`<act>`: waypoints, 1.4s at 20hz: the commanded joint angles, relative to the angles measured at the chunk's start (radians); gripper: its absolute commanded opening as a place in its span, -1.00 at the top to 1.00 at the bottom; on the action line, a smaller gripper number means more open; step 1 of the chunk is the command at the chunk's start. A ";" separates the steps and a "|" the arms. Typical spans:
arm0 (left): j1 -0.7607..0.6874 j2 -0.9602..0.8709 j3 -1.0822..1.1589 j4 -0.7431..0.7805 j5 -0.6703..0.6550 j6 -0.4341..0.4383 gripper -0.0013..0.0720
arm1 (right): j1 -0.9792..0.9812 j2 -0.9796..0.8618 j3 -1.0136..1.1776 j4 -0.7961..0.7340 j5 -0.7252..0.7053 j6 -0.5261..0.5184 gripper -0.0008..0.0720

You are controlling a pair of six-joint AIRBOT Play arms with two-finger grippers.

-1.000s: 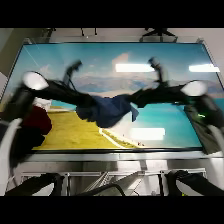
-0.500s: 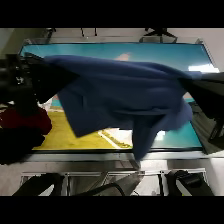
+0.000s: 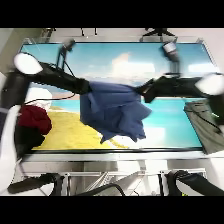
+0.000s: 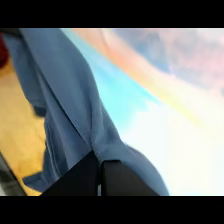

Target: Fold the shirts.

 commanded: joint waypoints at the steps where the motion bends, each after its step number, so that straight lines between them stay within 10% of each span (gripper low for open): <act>1: 0.091 -0.229 -0.049 0.002 0.023 0.104 0.91 | 0.000 -0.318 -0.009 0.008 -0.177 0.001 0.84; 2: 0.116 -0.273 -0.049 0.001 0.055 0.110 0.90 | -0.002 -0.386 0.008 0.008 -0.213 0.002 0.35; 4: 0.172 -0.350 -0.012 0.003 0.066 0.105 -0.93 | -0.018 -0.459 0.058 0.006 -0.201 0.019 -0.15; 11: 0.319 -0.429 0.184 0.007 -0.274 0.080 -0.92 | -0.242 -0.288 0.067 -0.107 0.092 0.206 -0.15; 14: 0.318 -0.364 -0.001 0.012 -0.220 0.085 -0.92 | -0.327 -0.199 -0.105 -0.131 0.179 0.226 -0.15; 18: 0.260 -0.316 -0.265 0.010 -0.066 0.121 -0.92 | -0.345 -0.121 -0.426 -0.100 0.100 0.225 -0.19; 20: 0.220 -0.316 -0.322 0.010 0.000 0.132 -0.92 | -0.319 -0.124 -0.546 -0.010 0.060 0.205 -0.73; 28: 0.120 -0.317 -0.238 0.012 0.092 0.137 -0.91 | -0.125 -0.129 -0.657 0.154 -0.215 0.168 -0.56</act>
